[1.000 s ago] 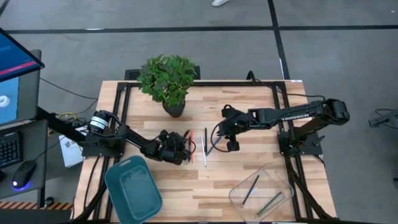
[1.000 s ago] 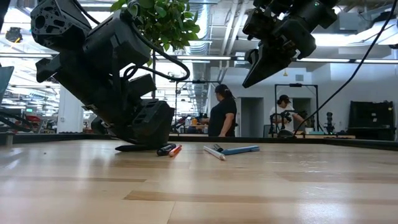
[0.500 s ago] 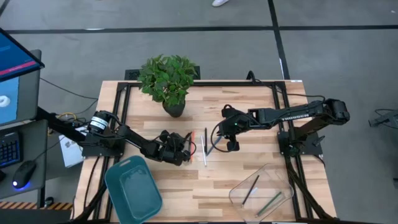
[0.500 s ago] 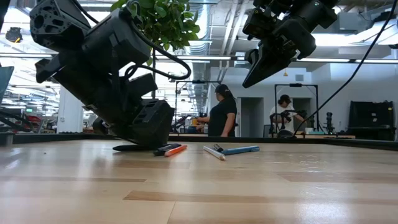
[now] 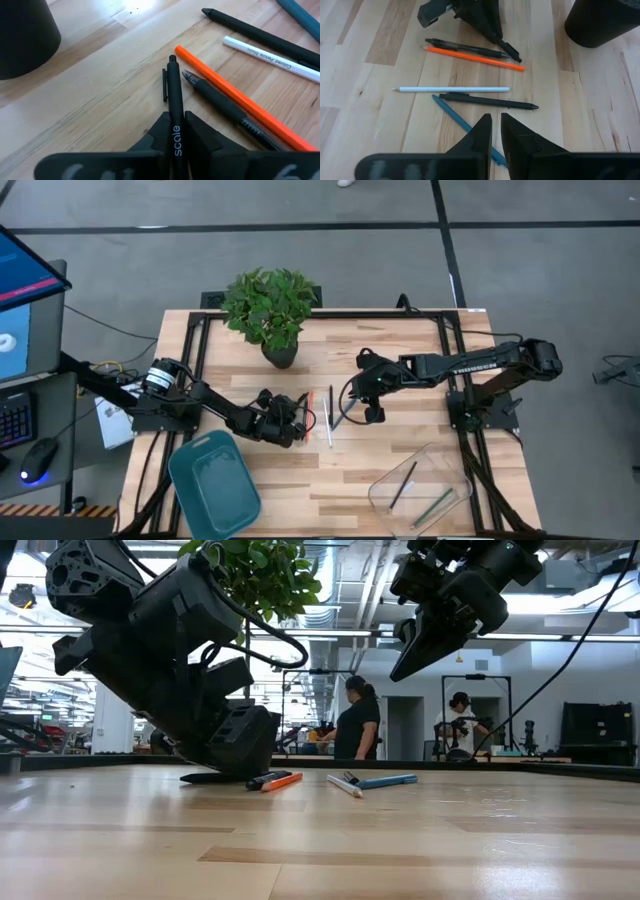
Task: Sort pens & pencils
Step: Put the left black pen into the blue bin
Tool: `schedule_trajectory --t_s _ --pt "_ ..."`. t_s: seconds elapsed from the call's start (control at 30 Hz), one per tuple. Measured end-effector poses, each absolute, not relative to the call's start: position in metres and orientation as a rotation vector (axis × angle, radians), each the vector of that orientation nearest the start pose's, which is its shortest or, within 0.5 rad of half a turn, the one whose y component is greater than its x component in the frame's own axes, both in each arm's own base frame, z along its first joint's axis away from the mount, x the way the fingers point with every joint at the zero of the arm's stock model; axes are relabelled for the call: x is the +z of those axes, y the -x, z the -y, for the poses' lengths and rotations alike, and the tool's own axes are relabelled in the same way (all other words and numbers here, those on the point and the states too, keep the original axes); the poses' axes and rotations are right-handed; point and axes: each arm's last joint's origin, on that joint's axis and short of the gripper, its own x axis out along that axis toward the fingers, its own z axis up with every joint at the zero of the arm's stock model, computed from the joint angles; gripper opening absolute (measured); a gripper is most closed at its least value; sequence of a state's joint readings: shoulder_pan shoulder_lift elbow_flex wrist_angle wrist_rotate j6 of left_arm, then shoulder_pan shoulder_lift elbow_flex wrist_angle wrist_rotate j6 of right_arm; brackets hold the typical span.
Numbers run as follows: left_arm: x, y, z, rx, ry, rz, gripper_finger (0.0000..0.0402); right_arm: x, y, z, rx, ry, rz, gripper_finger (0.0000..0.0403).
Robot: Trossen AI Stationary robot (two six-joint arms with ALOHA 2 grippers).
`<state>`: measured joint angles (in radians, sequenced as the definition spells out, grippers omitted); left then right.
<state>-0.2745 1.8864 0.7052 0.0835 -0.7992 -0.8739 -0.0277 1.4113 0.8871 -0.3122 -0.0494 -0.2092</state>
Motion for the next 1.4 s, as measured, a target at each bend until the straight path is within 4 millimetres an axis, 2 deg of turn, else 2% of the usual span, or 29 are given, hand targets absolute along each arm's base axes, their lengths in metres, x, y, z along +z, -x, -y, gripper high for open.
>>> schedule_trajectory --t_s 0.8,1.17,1.4 --pt "0.073 -0.287 0.059 0.824 0.203 -0.623 0.0021 0.222 -0.285 0.006 0.111 0.163 -0.830 0.0063" --pt "0.090 -0.288 0.058 0.816 0.168 -0.577 0.0021 0.221 -0.285 0.006 0.111 0.162 -0.834 0.0063" --pt "0.091 -0.289 0.058 0.817 0.166 -0.568 0.0021 0.221 -0.284 0.006 0.112 0.162 -0.838 0.0063"
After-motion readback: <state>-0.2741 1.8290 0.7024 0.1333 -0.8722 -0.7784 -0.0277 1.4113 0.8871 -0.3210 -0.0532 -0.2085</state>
